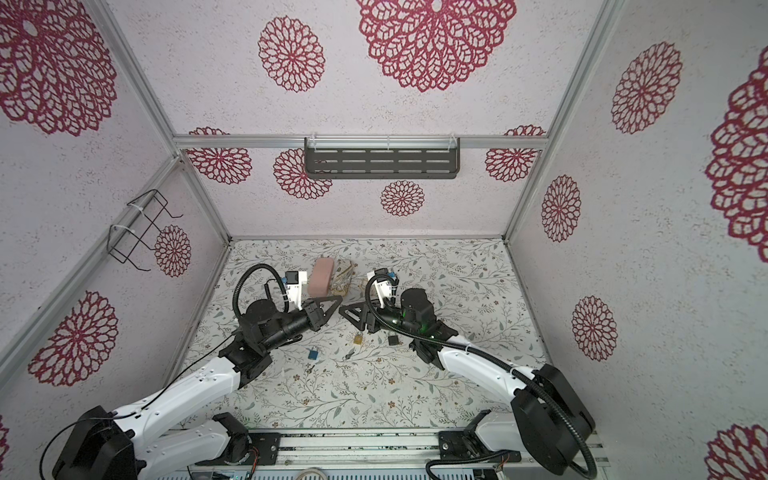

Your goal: Unlock with the key

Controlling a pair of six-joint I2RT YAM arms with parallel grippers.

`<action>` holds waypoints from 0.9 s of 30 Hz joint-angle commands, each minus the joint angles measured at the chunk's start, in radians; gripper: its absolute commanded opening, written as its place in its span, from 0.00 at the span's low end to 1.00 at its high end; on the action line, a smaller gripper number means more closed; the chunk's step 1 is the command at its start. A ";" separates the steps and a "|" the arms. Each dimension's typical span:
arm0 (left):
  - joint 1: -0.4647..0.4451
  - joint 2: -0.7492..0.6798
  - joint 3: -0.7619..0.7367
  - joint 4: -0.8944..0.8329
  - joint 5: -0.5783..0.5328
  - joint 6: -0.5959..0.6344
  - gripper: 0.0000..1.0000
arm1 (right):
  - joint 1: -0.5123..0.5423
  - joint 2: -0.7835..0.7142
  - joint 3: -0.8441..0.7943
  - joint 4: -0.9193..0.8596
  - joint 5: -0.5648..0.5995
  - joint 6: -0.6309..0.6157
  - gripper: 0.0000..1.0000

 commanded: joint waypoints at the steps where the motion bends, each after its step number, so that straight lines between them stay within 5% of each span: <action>1: 0.007 0.007 0.022 0.038 0.035 0.014 0.00 | -0.006 0.007 0.014 0.094 -0.046 -0.001 0.48; 27: 0.007 -0.008 0.015 0.034 0.027 0.018 0.00 | -0.020 0.026 0.006 0.124 -0.059 0.000 0.24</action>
